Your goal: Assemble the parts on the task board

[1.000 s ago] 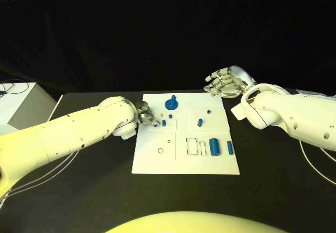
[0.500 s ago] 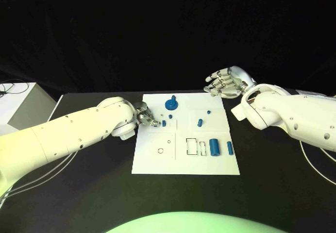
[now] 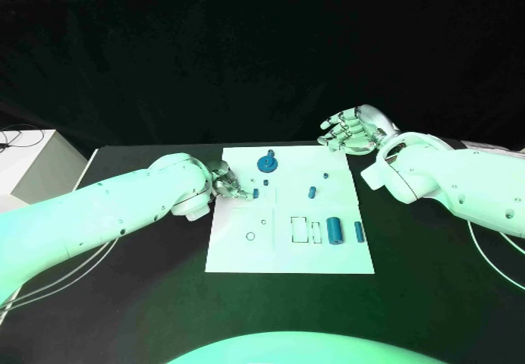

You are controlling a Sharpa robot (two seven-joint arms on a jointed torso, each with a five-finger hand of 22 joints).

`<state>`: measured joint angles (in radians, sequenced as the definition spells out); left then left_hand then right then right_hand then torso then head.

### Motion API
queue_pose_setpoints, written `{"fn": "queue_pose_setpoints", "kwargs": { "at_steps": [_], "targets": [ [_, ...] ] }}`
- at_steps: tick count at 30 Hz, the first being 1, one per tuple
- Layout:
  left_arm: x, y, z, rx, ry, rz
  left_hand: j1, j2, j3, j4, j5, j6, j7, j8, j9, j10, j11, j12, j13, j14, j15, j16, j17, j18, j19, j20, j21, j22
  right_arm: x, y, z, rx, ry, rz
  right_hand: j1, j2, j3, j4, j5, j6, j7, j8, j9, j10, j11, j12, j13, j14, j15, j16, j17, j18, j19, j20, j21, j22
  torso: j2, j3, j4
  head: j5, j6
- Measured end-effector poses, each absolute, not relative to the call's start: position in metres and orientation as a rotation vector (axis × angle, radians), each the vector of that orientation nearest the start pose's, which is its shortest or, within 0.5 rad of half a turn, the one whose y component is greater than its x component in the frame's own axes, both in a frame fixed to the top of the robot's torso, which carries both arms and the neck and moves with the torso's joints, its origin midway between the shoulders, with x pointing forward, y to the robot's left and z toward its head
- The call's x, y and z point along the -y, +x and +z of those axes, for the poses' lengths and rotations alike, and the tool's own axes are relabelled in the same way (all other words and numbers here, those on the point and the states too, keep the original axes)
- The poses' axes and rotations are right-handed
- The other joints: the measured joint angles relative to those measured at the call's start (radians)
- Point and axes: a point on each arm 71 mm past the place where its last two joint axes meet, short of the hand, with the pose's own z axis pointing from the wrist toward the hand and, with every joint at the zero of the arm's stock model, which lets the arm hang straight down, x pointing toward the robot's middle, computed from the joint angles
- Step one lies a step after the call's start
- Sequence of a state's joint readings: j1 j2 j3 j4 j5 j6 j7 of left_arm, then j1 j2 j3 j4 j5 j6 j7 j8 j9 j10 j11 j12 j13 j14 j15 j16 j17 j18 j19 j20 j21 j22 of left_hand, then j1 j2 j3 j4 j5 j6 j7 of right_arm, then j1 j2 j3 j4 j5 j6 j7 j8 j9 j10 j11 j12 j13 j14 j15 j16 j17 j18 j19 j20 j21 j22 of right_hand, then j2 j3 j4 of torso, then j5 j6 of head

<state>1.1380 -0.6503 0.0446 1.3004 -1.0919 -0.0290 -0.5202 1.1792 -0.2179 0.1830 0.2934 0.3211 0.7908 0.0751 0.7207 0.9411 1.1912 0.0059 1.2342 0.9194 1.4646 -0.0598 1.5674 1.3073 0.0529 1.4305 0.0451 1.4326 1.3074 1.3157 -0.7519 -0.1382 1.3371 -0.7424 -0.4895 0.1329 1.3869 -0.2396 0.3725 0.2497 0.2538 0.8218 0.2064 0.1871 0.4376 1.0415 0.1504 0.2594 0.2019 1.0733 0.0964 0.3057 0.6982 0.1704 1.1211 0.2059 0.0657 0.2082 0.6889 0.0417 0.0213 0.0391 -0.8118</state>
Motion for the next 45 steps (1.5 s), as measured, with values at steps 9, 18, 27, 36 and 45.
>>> {"fn": "queue_pose_setpoints", "kwargs": {
  "at_steps": [9,18,27,36,45],
  "targets": [
    [-0.192,0.514,-0.235,-2.173,-0.389,-0.446,0.059,0.044,-0.111,-0.001,-0.003,-0.074,0.028,-0.030,-0.046,-0.048,0.023,-0.004,-0.047,0.000,0.021,0.000,0.000,0.000,-0.014,0.014,-0.009,-0.008,0.220,0.532,-0.163,-1.525,0.434,0.936,0.000,0.000,0.000,0.000,0.002,0.000,0.000,0.000,0.000,0.000,0.000,0.000,-0.003,-0.001,0.001,-0.006,-0.002,0.000,-0.004,-0.004,0.000,-0.006,0.000,0.0000,0.0000,0.000,0.001],
    [-0.199,0.508,-0.229,-2.167,-0.399,-0.498,0.148,0.067,-0.159,0.000,-0.012,-0.227,0.058,-0.021,-0.093,-0.275,0.054,-0.100,-0.252,0.002,0.052,-0.030,0.000,0.024,-0.089,0.046,-0.087,-0.120,0.222,0.531,-0.164,-1.526,0.435,0.935,0.000,0.000,0.001,-0.001,0.006,0.000,0.000,0.000,0.000,0.000,0.000,0.000,-0.005,-0.004,0.004,-0.008,-0.003,0.000,-0.007,0.000,0.000,-0.008,0.000,0.0006,-0.0004,-0.002,0.004],
    [-0.204,0.505,-0.217,-2.106,-0.378,-0.617,0.304,0.079,-0.145,-0.001,-0.012,-0.343,0.082,0.018,-0.159,-0.397,0.079,-0.125,-0.310,-0.043,0.080,-0.116,0.000,0.064,-0.211,0.068,-0.207,-0.284,0.224,0.531,-0.164,-1.526,0.438,0.931,0.000,0.000,0.003,-0.003,0.006,0.000,0.000,0.000,0.000,0.000,0.000,0.000,-0.005,-0.004,0.004,-0.008,-0.004,0.000,-0.007,0.000,0.000,-0.009,0.000,0.0012,-0.0004,-0.006,0.007],
    [-0.196,0.507,-0.208,-1.990,-0.335,-0.836,0.332,0.058,0.030,0.000,-0.007,-0.303,0.083,-0.001,-0.364,-0.507,0.121,-0.267,-0.480,-0.329,0.117,-0.312,-0.313,0.125,-0.439,0.107,-0.469,-0.589,0.225,0.531,-0.164,-1.526,0.439,0.928,0.000,0.000,0.000,-0.006,0.006,0.000,0.000,0.000,0.000,0.000,0.000,0.000,-0.010,-0.004,0.003,-0.014,-0.006,0.000,-0.008,0.000,0.000,-0.015,0.000,0.0017,-0.0005,-0.007,0.014],
    [-0.172,0.520,-0.207,-1.871,-0.254,-0.908,0.381,-0.032,0.294,-0.024,-0.008,-0.143,0.093,-0.107,-0.575,-0.449,0.096,-0.344,-0.618,-0.364,0.099,-0.314,-0.405,0.125,-0.440,0.090,-0.454,-0.569,0.225,0.532,-0.164,-1.525,0.434,0.927,0.013,0.013,0.038,-0.037,0.000,0.037,0.004,0.000,0.001,-0.008,0.000,-0.020,-0.045,-0.011,0.003,-0.053,-0.026,0.000,-0.020,0.005,0.000,-0.049,-0.001,0.0017,-0.0011,-0.009,0.025]
  ]
}}
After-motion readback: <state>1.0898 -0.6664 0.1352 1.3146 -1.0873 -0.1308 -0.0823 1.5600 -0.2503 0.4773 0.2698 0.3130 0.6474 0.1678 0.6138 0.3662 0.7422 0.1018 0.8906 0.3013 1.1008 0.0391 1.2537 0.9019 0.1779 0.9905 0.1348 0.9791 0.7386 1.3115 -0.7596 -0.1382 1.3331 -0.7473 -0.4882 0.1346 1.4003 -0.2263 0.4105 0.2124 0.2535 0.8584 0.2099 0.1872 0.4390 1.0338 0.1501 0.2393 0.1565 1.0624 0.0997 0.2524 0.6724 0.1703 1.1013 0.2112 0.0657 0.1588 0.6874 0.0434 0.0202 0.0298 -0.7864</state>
